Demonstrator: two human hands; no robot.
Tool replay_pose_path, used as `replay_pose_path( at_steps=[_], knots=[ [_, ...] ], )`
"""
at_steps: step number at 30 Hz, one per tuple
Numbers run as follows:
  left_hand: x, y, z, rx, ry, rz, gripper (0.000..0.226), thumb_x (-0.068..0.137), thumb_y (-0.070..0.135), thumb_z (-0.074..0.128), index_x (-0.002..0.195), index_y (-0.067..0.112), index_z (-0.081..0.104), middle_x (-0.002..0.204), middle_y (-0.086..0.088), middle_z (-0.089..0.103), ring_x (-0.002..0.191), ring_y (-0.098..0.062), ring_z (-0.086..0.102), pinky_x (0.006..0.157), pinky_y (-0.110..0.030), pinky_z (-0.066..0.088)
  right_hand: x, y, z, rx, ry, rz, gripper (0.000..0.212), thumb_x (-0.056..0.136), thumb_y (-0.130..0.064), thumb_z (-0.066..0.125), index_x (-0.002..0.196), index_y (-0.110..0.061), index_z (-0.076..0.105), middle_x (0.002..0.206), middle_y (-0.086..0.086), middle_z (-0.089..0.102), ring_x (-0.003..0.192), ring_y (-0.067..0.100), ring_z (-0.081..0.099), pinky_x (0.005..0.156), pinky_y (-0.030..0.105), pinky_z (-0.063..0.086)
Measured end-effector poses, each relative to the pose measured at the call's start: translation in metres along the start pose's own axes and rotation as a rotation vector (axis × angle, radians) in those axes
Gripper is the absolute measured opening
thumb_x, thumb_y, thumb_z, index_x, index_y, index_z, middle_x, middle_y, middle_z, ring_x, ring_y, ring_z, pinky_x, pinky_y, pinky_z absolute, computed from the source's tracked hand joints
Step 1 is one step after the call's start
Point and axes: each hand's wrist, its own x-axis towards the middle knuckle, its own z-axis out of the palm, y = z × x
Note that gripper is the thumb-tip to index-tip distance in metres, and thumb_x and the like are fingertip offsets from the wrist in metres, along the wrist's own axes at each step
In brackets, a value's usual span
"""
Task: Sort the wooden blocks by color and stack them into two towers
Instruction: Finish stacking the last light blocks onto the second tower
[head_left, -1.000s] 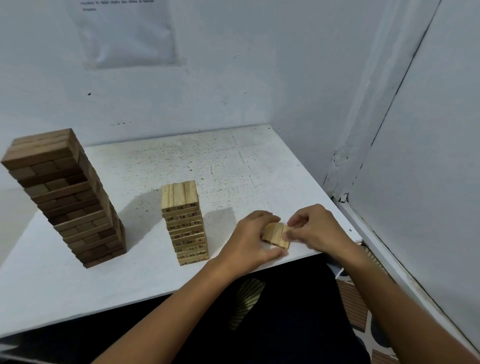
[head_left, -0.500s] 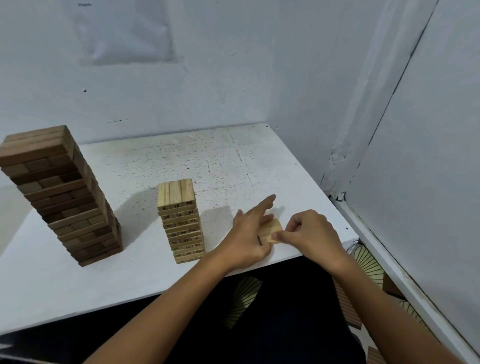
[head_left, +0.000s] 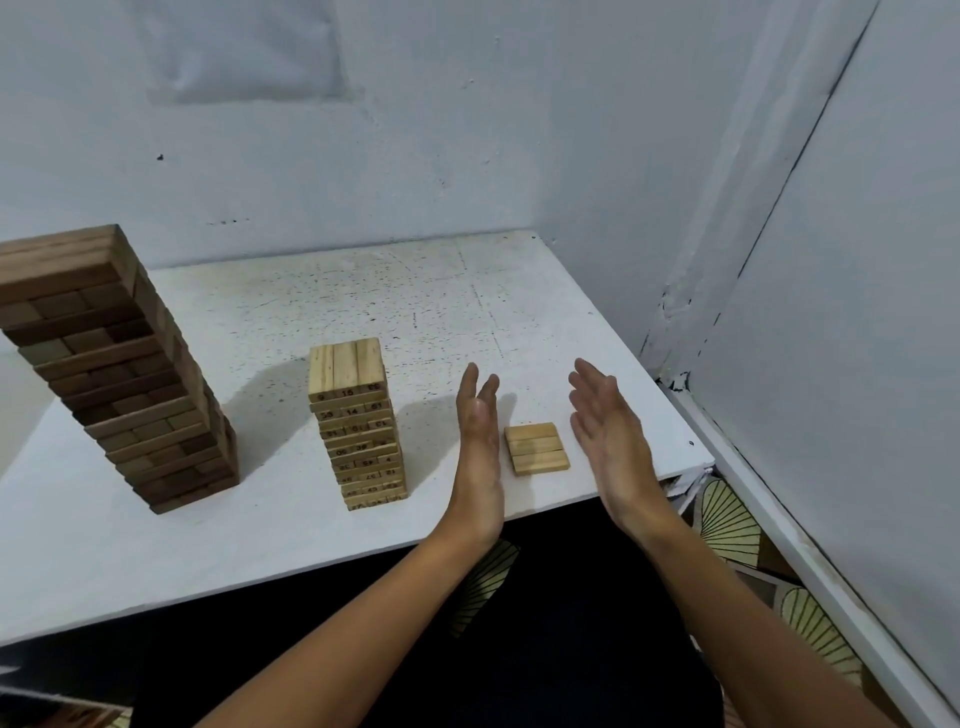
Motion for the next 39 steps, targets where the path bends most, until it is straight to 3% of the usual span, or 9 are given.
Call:
replay_pose_path(
  at_steps=[6, 9, 13, 16, 19, 23, 29, 34, 39],
  knots=[
    [0.000, 0.004, 0.009, -0.063, 0.045, -0.057, 0.094, 0.067, 0.086, 0.040, 0.147, 0.041, 0.018, 0.158, 0.011, 0.020, 0.144, 0.000, 0.016, 0.115, -0.026, 0.014, -0.005, 0.006, 0.015, 0.014, -0.077, 0.005, 0.113, 0.054, -0.100, 0.038, 0.150, -0.041, 0.022, 0.160, -0.015, 0.018, 0.146, -0.002, 0.014, 0.119, 0.025, 0.014],
    [0.001, 0.004, 0.011, -0.062, 0.036, -0.076, 0.077, 0.080, 0.064, 0.024, 0.151, 0.036, 0.013, 0.161, 0.009, 0.015, 0.146, -0.001, 0.013, 0.115, -0.025, 0.012, -0.007, 0.008, 0.021, 0.008, -0.077, -0.010, 0.102, 0.060, -0.098, 0.033, 0.147, -0.046, 0.018, 0.161, -0.017, 0.014, 0.145, -0.005, 0.012, 0.122, 0.028, 0.010],
    [0.002, 0.003, 0.010, -0.040, 0.026, -0.090, 0.077, 0.081, 0.063, 0.022, 0.152, 0.033, 0.013, 0.161, 0.009, 0.013, 0.146, -0.001, 0.012, 0.120, -0.029, 0.009, -0.009, 0.010, 0.025, -0.040, -0.071, -0.034, 0.070, 0.070, -0.092, 0.028, 0.132, -0.061, 0.024, 0.159, -0.023, 0.015, 0.143, -0.011, 0.012, 0.123, 0.032, 0.006],
    [0.004, 0.003, 0.007, 0.055, -0.011, -0.091, 0.079, 0.083, 0.065, 0.028, 0.153, 0.031, 0.014, 0.161, 0.010, 0.013, 0.145, 0.000, 0.012, 0.121, -0.030, 0.010, -0.008, 0.012, 0.023, -0.042, -0.064, -0.046, 0.074, 0.071, -0.091, 0.032, 0.136, -0.056, 0.025, 0.158, -0.021, 0.019, 0.142, -0.009, 0.017, 0.121, 0.029, 0.011],
    [0.003, 0.003, -0.002, 0.335, -0.041, -0.011, 0.073, 0.083, 0.041, 0.050, 0.150, 0.031, 0.021, 0.155, 0.010, 0.029, 0.140, 0.003, 0.024, 0.107, -0.009, 0.022, -0.006, 0.004, 0.012, -0.098, -0.014, -0.073, 0.050, 0.094, -0.050, 0.050, 0.140, -0.037, 0.038, 0.147, -0.015, 0.039, 0.137, -0.003, 0.033, 0.116, 0.026, 0.026],
    [0.003, 0.000, -0.024, 0.768, -0.119, 0.139, 0.076, 0.081, 0.015, 0.066, 0.145, 0.033, 0.028, 0.134, 0.012, 0.047, 0.132, -0.002, 0.036, 0.105, -0.024, 0.033, 0.004, -0.006, -0.019, -0.484, -0.067, -0.152, 0.048, 0.086, 0.004, 0.062, 0.125, -0.023, 0.056, 0.123, -0.007, 0.062, 0.121, 0.004, 0.053, 0.112, 0.027, 0.036],
    [0.004, 0.000, -0.039, 0.994, -0.191, 0.165, 0.080, 0.079, 0.023, 0.070, 0.146, 0.034, 0.028, 0.136, 0.007, 0.052, 0.130, -0.011, 0.039, 0.109, -0.034, 0.031, 0.008, -0.008, -0.042, -0.756, -0.317, -0.073, 0.068, 0.082, -0.007, 0.071, 0.139, -0.035, 0.047, 0.134, -0.014, 0.058, 0.126, -0.007, 0.046, 0.106, 0.008, 0.028],
    [0.008, 0.000, -0.042, 1.040, -0.211, 0.198, 0.079, 0.081, 0.026, 0.072, 0.147, 0.032, 0.029, 0.137, 0.004, 0.054, 0.129, -0.012, 0.043, 0.104, -0.024, 0.027, 0.003, -0.003, -0.039, -0.760, -0.346, -0.083, 0.079, 0.082, -0.012, 0.073, 0.140, -0.048, 0.034, 0.138, -0.015, 0.055, 0.130, -0.007, 0.040, 0.122, 0.031, 0.013],
    [0.008, -0.002, -0.044, 1.018, -0.190, 0.207, 0.074, 0.081, 0.027, 0.072, 0.144, 0.032, 0.033, 0.134, 0.003, 0.058, 0.127, -0.014, 0.047, 0.106, -0.029, 0.031, 0.001, 0.000, -0.036, -0.754, -0.341, -0.118, 0.081, 0.084, -0.013, 0.072, 0.145, -0.044, 0.029, 0.140, -0.016, 0.052, 0.122, -0.029, 0.026, 0.118, 0.018, 0.001]
  ],
)
